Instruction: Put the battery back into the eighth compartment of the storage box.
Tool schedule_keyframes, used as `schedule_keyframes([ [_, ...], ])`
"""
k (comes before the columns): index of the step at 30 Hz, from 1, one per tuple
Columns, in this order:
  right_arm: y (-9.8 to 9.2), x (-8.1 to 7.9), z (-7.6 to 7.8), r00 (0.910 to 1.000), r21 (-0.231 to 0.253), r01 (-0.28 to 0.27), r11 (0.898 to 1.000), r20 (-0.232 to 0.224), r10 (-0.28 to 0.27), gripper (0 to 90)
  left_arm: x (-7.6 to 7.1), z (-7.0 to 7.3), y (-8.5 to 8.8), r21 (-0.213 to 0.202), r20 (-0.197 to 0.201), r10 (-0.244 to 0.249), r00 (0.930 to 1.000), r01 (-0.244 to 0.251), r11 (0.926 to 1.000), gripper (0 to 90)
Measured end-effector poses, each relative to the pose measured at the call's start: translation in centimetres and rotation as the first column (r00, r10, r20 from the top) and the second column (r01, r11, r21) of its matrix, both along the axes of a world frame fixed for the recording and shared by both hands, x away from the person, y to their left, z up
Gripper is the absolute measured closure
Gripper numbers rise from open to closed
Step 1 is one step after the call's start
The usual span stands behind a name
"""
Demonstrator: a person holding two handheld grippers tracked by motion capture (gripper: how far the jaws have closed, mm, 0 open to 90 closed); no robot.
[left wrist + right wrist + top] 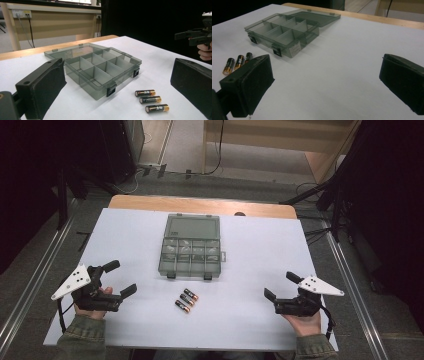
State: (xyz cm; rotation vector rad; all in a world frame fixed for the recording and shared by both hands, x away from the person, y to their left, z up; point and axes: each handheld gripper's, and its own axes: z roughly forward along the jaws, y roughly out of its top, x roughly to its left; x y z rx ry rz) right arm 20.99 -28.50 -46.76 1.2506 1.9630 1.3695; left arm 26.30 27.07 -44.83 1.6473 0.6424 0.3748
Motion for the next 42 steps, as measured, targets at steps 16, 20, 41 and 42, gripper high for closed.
schedule_keyframes([
  [16,4.6,2.1,1.1,0.9864,-0.062,-0.146,0.987,-0.086,0.14,0.0,-0.1,0.0,0.0,-0.001,0.003,-0.004,1.0,0.004,1.0,0.0],
  [20,5.4,2.6,1.3,0.9828,-0.056,-0.164,0.985,-0.094,0.159,0.0,-0.1,0.1,0.0,-0.003,0.004,-0.006,1.0,0.006,1.0,0.0],
  [41,10.9,5.1,1.3,0.9408,-0.108,-0.296,0.949,-0.205,0.27,0.0,-0.1,0.0,0.0,-0.006,0.003,-0.01,0.9999,0.01,0.9999,0.0],
  [42,11.7,5.5,1.3,0.9347,-0.122,-0.309,0.943,-0.222,0.278,0.0,-0.1,0.1,0.0,-0.01,0.004,-0.008,1.0,0.008,0.9999,0.0],
])
